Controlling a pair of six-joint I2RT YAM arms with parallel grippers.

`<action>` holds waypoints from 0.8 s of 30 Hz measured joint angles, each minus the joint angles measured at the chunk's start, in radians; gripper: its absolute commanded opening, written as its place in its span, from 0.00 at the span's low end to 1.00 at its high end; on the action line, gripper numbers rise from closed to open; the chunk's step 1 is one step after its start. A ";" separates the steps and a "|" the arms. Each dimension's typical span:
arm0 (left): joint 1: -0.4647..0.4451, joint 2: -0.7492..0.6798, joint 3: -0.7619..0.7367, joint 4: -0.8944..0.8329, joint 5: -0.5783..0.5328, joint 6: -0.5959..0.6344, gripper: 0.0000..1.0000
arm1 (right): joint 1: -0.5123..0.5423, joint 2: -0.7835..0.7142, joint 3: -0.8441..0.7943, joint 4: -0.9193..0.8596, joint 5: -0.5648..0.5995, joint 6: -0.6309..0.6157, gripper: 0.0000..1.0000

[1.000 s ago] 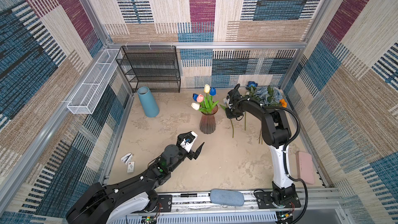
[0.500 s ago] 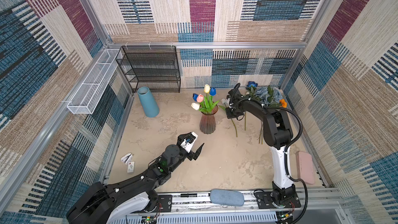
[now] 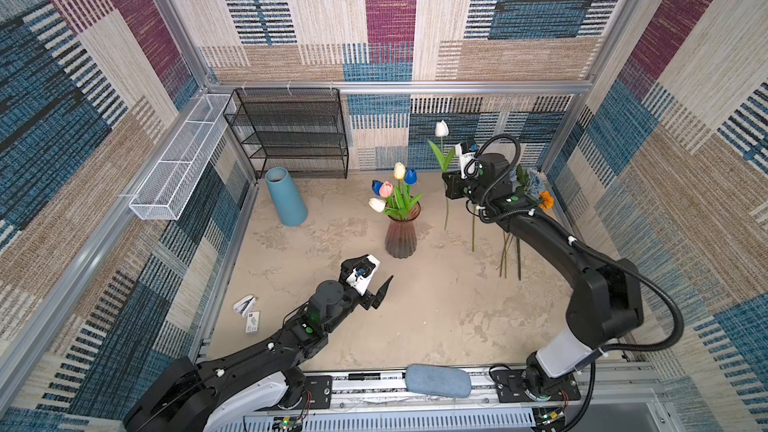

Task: Arrange the flowers into the vase
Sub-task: 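Lift the pale blue tulip upward out of the bunch with the right gripper, then move the pale blue tulip over the pink vase and lower its stem inside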

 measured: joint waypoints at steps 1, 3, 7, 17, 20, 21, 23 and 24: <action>0.000 0.001 -0.002 0.000 0.000 0.000 0.89 | 0.000 -0.029 -0.039 0.078 -0.023 0.008 0.00; 0.000 0.000 -0.002 0.000 0.000 0.000 0.89 | 0.001 -0.074 -0.109 0.238 -0.079 0.031 0.00; 0.000 -0.002 -0.002 0.000 -0.002 0.000 0.89 | 0.020 -0.110 -0.195 0.471 -0.161 0.054 0.00; 0.000 -0.003 -0.002 0.000 -0.007 0.003 0.89 | 0.063 -0.118 -0.238 0.786 -0.274 0.042 0.00; 0.000 0.020 -0.002 0.003 -0.006 0.003 0.89 | 0.075 -0.103 -0.238 0.830 -0.293 0.043 0.00; 0.000 0.026 -0.001 0.002 -0.006 0.003 0.89 | 0.079 -0.098 -0.238 0.844 -0.298 0.043 0.00; 0.000 0.030 0.002 0.003 -0.002 0.003 0.89 | 0.087 -0.084 -0.235 0.862 -0.300 0.042 0.00; 0.000 0.032 0.002 0.004 -0.002 0.003 0.89 | 0.090 -0.077 -0.230 0.868 -0.300 0.042 0.00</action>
